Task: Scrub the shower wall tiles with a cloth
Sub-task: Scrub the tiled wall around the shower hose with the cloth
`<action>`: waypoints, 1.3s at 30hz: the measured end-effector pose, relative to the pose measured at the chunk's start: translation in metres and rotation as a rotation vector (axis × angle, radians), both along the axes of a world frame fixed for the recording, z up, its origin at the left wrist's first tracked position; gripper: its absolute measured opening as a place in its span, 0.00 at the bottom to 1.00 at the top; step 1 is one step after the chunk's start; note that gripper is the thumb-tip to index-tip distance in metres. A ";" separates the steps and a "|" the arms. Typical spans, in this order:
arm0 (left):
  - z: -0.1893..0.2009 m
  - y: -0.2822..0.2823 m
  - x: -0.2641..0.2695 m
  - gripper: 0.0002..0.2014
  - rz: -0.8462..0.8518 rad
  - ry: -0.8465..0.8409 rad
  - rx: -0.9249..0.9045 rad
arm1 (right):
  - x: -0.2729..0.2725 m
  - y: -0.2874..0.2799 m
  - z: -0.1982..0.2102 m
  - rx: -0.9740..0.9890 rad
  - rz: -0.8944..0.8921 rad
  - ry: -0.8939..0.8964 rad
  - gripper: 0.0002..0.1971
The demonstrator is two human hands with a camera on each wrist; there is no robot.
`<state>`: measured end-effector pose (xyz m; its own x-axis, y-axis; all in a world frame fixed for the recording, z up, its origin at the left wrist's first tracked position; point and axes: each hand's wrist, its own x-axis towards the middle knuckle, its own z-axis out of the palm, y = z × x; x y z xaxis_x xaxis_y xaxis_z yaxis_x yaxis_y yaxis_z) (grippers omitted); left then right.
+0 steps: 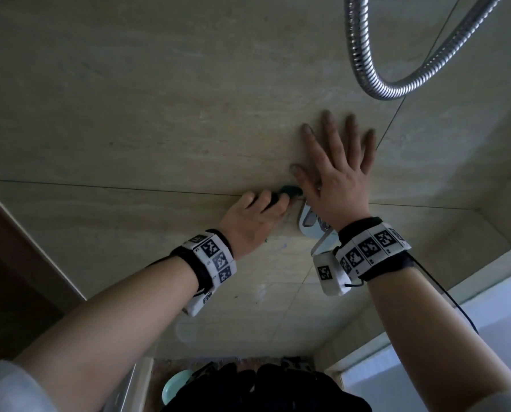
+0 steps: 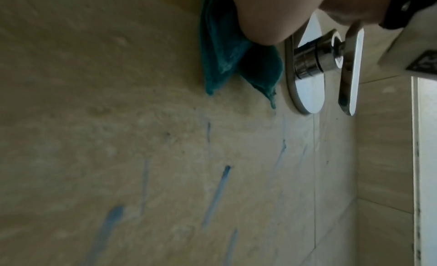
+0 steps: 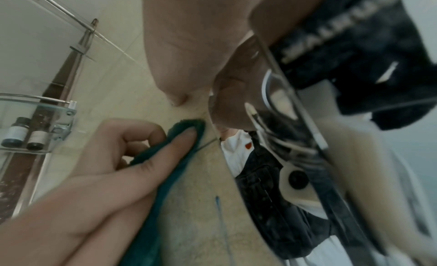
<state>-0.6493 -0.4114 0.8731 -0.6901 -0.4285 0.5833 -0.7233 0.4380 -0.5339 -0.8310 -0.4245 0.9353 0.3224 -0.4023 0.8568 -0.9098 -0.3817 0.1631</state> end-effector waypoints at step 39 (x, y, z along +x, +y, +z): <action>0.002 0.033 0.034 0.24 -0.350 0.665 0.703 | 0.035 0.044 -0.020 0.077 0.359 -0.194 0.12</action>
<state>-0.6157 -0.3789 0.8752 -0.4710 -0.6575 0.5882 -0.5509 0.7399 0.3861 -0.7957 -0.3810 0.9155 0.2892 -0.3587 0.8875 -0.7275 -0.6849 -0.0398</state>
